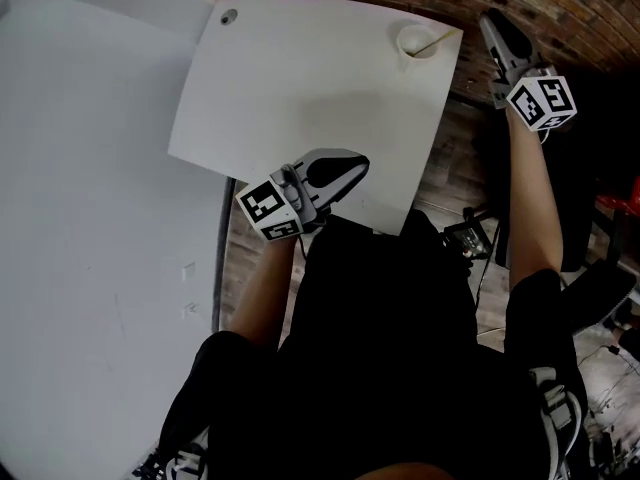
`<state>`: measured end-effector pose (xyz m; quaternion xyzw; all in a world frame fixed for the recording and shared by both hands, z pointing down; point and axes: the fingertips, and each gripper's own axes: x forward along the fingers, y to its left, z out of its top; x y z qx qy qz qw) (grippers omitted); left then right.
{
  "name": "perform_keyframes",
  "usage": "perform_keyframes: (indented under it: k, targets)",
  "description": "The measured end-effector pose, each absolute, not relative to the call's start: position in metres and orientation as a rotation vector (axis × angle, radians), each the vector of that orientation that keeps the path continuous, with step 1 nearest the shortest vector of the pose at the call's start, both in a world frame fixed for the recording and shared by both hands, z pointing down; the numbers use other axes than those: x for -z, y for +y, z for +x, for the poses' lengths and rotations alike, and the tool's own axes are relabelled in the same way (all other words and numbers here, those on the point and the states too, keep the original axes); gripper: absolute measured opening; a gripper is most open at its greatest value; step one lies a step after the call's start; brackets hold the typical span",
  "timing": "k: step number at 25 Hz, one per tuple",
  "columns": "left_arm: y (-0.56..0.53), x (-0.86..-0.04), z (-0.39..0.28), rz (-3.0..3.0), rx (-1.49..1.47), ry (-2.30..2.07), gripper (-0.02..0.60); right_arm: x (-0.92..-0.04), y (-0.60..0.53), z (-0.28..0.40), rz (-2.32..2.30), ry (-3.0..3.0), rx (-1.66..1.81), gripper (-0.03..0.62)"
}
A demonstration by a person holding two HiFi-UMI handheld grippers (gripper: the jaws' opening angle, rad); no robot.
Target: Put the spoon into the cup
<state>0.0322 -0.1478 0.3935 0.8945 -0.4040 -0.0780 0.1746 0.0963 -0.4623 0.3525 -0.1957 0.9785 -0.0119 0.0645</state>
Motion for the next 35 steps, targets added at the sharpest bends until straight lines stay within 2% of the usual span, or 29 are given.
perform_keyframes:
  k: [7, 15, 26, 35]
  targets:
    - [-0.154, -0.366, 0.02, 2.609, 0.225, -1.16, 0.015, -0.266, -0.374, 0.138, -0.433, 2.892, -0.158, 0.014]
    - [-0.137, -0.352, 0.02, 2.699, 0.241, -0.963, 0.015, -0.24, -0.257, 0.181, -0.531, 2.882, -0.25, 0.006]
    - [-0.048, -0.324, 0.01, 2.888, 0.244, -0.705, 0.015, -0.308, -0.083, 0.149, -0.692, 2.912, 0.037, 0.006]
    - [0.021, -0.378, 0.009, 2.754, 0.273, -0.635, 0.015, -0.36, 0.004, 0.133, -0.749, 2.943, 0.233, 0.006]
